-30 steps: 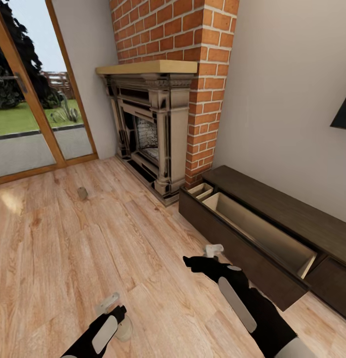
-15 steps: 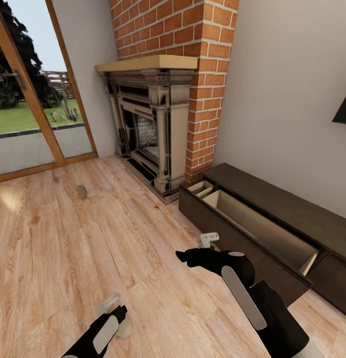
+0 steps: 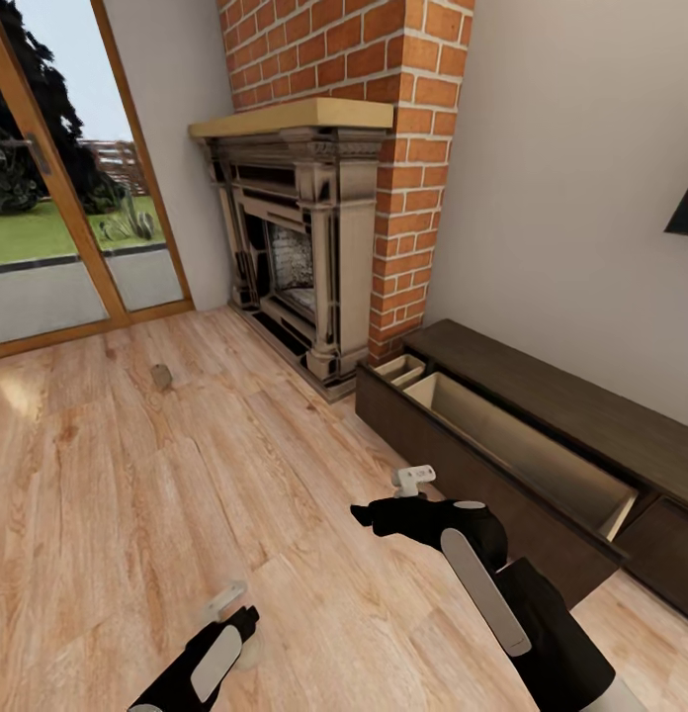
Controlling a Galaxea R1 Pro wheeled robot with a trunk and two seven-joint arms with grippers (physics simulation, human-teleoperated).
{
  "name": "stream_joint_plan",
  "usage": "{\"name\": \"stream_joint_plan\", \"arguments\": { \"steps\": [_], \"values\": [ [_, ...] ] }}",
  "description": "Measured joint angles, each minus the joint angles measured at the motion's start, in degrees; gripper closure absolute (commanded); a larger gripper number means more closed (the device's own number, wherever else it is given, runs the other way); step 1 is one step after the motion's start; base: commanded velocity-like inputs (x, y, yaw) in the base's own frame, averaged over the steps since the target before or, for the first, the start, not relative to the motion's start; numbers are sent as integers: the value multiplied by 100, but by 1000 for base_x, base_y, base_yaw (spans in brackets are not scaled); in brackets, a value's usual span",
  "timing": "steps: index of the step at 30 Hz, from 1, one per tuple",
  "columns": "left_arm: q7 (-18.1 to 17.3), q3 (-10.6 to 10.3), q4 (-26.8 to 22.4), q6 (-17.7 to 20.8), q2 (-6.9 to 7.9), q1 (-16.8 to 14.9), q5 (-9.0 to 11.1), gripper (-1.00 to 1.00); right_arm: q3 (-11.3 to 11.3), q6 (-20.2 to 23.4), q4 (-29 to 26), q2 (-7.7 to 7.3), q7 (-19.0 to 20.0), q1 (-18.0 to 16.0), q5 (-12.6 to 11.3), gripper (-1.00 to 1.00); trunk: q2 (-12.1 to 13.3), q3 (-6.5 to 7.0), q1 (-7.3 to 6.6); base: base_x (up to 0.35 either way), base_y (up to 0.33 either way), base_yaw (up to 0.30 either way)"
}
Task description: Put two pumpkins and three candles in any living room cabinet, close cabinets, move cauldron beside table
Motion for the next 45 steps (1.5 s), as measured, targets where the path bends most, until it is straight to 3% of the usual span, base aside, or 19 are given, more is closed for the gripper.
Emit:
{"name": "stream_joint_plan", "arguments": {
  "steps": [5, 12, 15, 23, 38, 41, 45],
  "values": [
    [96, -47, -30, 108, -69, -38, -10, -100, -10, 1, 23, -1, 0, 0, -1, -100, -201, -90, 110, 0, 0, 0],
    [392, -69, -99, 1221, -69, -456, -32, -100, -12, 2, 32, -1, 0, 0, 12, -100, -481, -215, 264, 0, 0, 0],
    [412, -71, -154, 1461, -73, -541, -61, -100, -12, 2, 31, -1, 0, 0, 11, -100, -602, -269, 330, 0, 0, 0],
    [456, -69, -178, 1545, -105, -572, -471, -100, -12, 2, 19, -6, 0, 0, 0, -100, -922, -413, 505, 0, 0, 0],
    [468, -99, -180, 1541, -135, -573, -570, -100, -7, 6, -36, -6, 0, 0, -8, -100, -1524, -682, 835, 0, 0, 0],
    [508, -106, -177, 1533, -134, -573, -683, -100, -5, 9, -38, -6, 0, 0, -8, -100, -1644, -736, 901, 0, 0, 0],
    [836, -103, -179, 1493, -159, -573, -904, -100, -4, 10, -39, -6, 0, 0, -6, -100, -1805, -808, 989, 0, 0, 0]
  ]
}}
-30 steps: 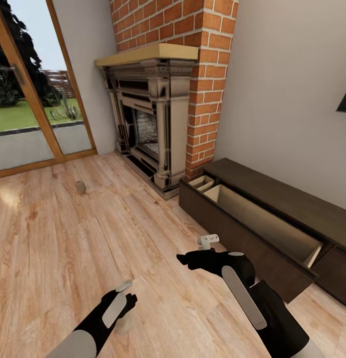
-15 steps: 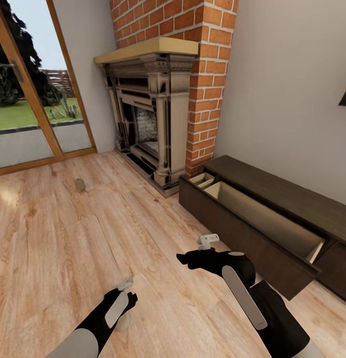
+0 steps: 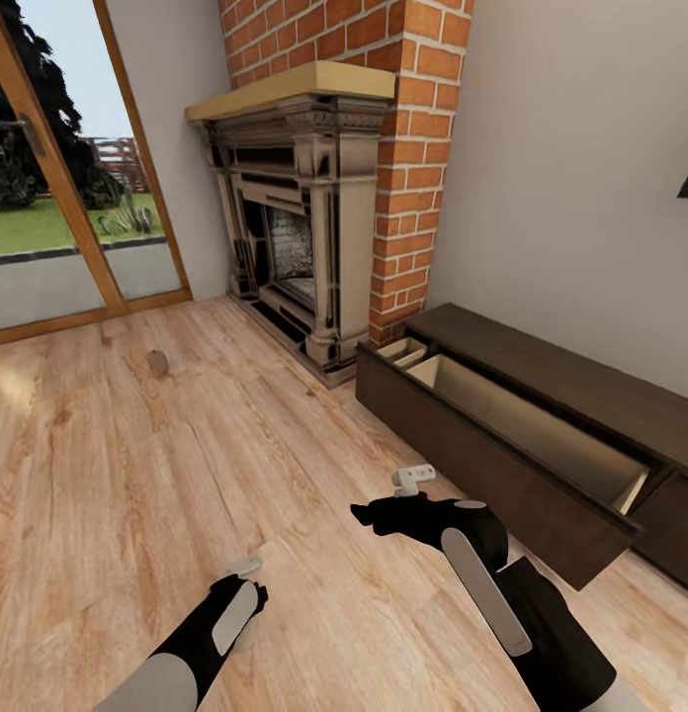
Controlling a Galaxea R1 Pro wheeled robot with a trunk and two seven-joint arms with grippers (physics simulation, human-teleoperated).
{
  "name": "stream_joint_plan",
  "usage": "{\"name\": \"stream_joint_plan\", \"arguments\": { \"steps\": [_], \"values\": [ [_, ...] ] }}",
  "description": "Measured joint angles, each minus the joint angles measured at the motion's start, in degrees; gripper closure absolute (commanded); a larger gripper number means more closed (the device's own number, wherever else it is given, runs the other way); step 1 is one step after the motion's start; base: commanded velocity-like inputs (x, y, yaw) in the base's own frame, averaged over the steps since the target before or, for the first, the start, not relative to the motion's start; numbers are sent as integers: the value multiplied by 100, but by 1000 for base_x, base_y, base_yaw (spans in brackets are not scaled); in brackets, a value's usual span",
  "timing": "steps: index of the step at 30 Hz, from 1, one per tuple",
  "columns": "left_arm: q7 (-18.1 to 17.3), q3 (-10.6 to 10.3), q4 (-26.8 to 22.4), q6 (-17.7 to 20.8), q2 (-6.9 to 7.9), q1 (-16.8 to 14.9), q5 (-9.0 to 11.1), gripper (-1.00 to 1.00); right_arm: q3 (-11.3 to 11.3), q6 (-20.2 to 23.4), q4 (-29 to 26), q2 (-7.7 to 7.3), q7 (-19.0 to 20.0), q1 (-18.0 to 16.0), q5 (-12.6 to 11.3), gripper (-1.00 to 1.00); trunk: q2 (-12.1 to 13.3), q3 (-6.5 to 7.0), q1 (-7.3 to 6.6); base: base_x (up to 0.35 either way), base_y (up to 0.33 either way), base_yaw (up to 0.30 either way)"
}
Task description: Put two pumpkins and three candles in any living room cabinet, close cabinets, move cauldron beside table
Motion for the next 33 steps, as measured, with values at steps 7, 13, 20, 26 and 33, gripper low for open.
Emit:
{"name": "stream_joint_plan", "arguments": {
  "steps": [7, 13, 20, 26, 33],
  "values": [
    [212, 1, -1, -31, -30, 0, -77, -100, -1, 0, 0, 0, 0, 0, 4, -100, -281, -126, 154, 0, 0, 0],
    [229, 3, -3, -40, -55, 0, -85, -100, 3, -3, -8, 0, 1, 0, -4, -100, -521, -233, 286, 0, 0, 0],
    [230, 1, -1, -40, -88, 0, -86, -100, 14, -8, -4, 0, 0, -1, 5, -100, -802, -359, 439, 0, 0, 0],
    [230, 1, -1, -40, -95, 0, -86, -100, 11, 122, -21, -17, 21, -6, -37, -100, -1043, -467, 571, 0, 0, 0],
    [230, 1, -5, -40, -93, 0, -86, -100, -96, 688, -27, -72, 680, -15, -731, -100, -1324, -592, 725, 0, 0, 0]
  ]
}}
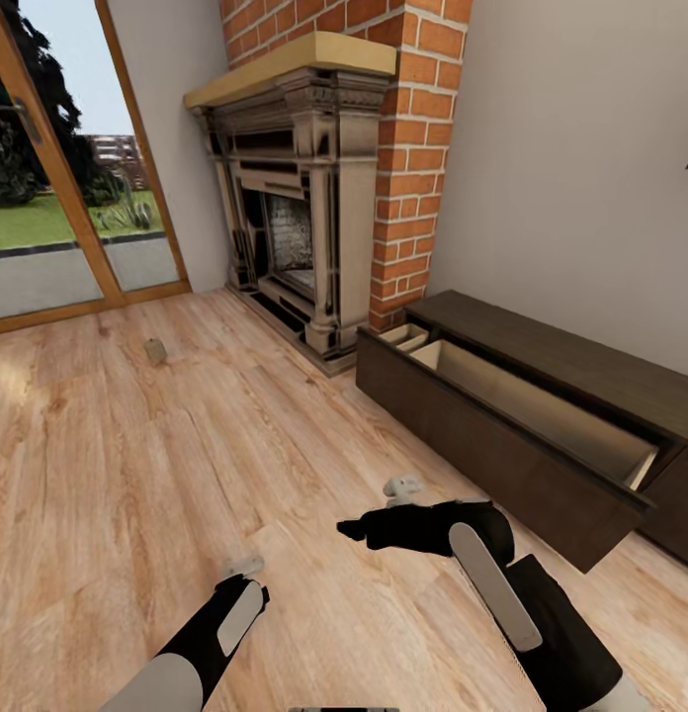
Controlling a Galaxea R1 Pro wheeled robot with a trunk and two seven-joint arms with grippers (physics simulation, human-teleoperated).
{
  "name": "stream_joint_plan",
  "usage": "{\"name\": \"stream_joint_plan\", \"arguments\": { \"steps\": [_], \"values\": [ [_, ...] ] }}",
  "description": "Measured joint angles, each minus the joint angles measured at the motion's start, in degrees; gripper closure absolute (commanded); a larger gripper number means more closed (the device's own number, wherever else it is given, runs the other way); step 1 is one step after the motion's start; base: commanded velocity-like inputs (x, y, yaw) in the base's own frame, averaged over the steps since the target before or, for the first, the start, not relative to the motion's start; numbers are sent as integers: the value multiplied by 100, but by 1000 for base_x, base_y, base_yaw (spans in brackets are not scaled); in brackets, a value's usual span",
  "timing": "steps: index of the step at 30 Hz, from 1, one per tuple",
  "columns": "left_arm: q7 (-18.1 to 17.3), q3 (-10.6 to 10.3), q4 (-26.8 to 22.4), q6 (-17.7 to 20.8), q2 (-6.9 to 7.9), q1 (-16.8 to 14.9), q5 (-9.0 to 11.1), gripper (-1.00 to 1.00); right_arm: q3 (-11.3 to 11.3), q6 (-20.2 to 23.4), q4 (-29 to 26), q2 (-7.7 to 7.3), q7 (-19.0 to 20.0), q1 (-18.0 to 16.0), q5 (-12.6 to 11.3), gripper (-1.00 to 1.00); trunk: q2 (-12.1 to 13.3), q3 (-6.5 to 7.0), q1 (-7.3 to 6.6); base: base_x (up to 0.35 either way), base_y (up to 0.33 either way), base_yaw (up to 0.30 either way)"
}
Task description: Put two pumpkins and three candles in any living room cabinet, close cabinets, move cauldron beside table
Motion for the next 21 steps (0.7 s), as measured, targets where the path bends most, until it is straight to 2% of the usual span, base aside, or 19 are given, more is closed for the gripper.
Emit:
{"name": "stream_joint_plan", "arguments": {
  "steps": [1, 2, 4, 6, 9, 13, 21],
  "values": [
    [0, 0, 0, 0, -1, 0, 2, -100, -49, 9, 0, -30, 170, -1, -108, -100, -40, -18, 22, 0, 0, 0],
    [0, 0, 2, 0, -3, 0, 1, -100, -165, 16, -2, -114, 552, -2, -314, -100, -58, -38, 33, 0, 0, 0],
    [0, 0, 2, 0, -5, 0, 1, -100, -438, 23, -4, -344, 1588, -3, -583, -100, -61, -83, 38, 0, 0, 0],
    [0, 0, 1, 0, -4, 0, 2, -100, -678, 23, -5, -532, 2716, -2, -680, -100, -64, -127, 44, 0, 0, 0],
    [0, 0, 0, 0, -5, 0, 2, -100, -951, 18, -5, -681, 3681, -3, -659, -100, -68, -193, 51, 0, 0, 0],
    [0, 0, -1, 0, -4, 0, 5, -100, -1088, 14, -5, -747, 4089, 3, -639, -100, -73, -282, 62, 0, 0, 0],
    [0, 6, -44, 0, -6, 0, 8, -100, -1133, 13, -5, -765, 4196, 5, -632, -100, -84, -460, 82, 0, 0, 0]
  ]
}}
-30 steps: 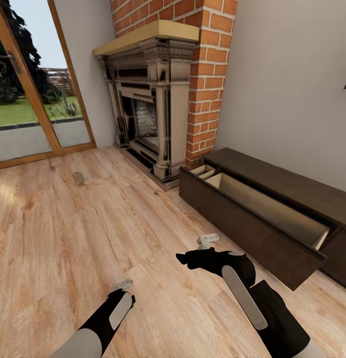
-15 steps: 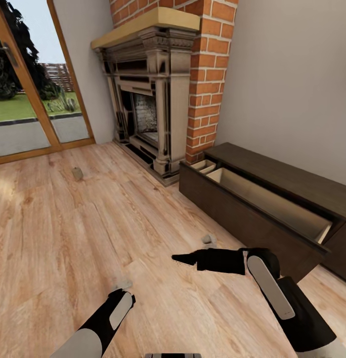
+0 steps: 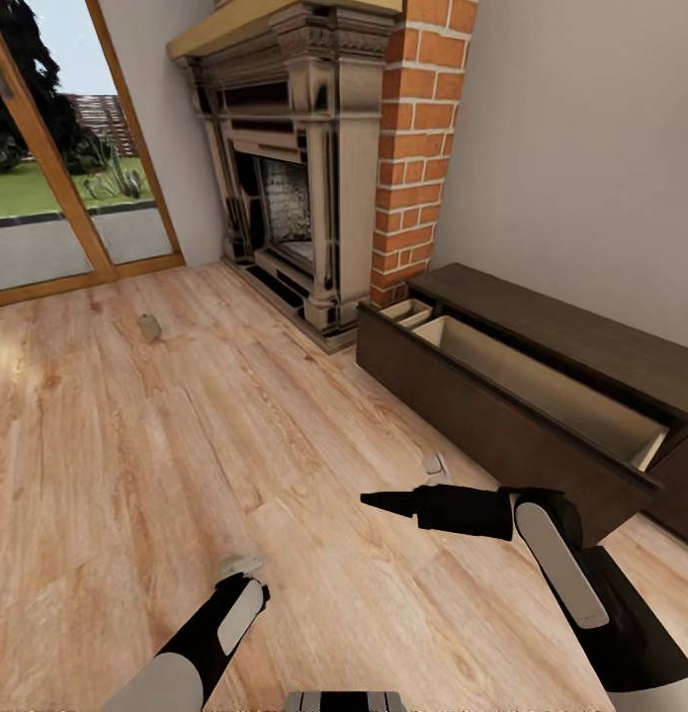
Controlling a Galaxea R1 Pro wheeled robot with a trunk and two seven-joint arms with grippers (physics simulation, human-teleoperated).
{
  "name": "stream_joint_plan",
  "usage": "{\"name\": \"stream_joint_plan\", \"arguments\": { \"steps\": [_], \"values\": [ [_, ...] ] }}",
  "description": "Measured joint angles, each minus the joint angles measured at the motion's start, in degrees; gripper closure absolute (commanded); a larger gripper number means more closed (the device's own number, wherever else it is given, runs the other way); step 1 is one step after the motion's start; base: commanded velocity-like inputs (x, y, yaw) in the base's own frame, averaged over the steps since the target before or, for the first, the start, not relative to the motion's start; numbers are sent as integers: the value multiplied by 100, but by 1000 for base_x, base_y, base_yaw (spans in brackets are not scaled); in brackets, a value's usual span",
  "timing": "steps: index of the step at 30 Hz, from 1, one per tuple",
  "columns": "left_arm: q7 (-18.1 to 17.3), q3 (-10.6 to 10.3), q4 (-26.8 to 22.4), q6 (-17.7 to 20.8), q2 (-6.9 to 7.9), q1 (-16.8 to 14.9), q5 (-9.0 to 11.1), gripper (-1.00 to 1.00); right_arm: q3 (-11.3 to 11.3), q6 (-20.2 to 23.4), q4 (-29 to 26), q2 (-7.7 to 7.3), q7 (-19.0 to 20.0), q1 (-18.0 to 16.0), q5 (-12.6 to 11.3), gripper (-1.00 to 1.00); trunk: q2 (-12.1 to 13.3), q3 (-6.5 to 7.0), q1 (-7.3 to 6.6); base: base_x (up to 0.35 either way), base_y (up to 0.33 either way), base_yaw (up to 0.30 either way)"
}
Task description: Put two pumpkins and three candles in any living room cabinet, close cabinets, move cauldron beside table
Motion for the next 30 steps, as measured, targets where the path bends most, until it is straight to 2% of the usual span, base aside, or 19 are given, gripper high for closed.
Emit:
{"name": "stream_joint_plan", "arguments": {
  "steps": [3, 11, 22, 30],
  "values": [
    [0, 1, -22, 0, 1, 0, 0, -100, 0, 0, 0, 0, 1, 0, 2, -100, -4, -67, 8, 0, 0, 0],
    [-5, -2, -81, 1, -16, 0, 0, -100, -1, 1, 0, 0, 1, 0, 1, -100, -4, -67, 7, 8, 0, 0],
    [-44, -13, -88, 16, -35, 0, 7, -100, -1, 1, 0, 0, 1, 0, 2, -100, -5, -67, 7, 141, 3, 0],
    [-66, -15, -87, 37, -25, 0, 41, -100, 0, -1, 2, 0, 4, 0, 5, -100, -4, -67, 7, 142, 173, 0]
  ]
}}
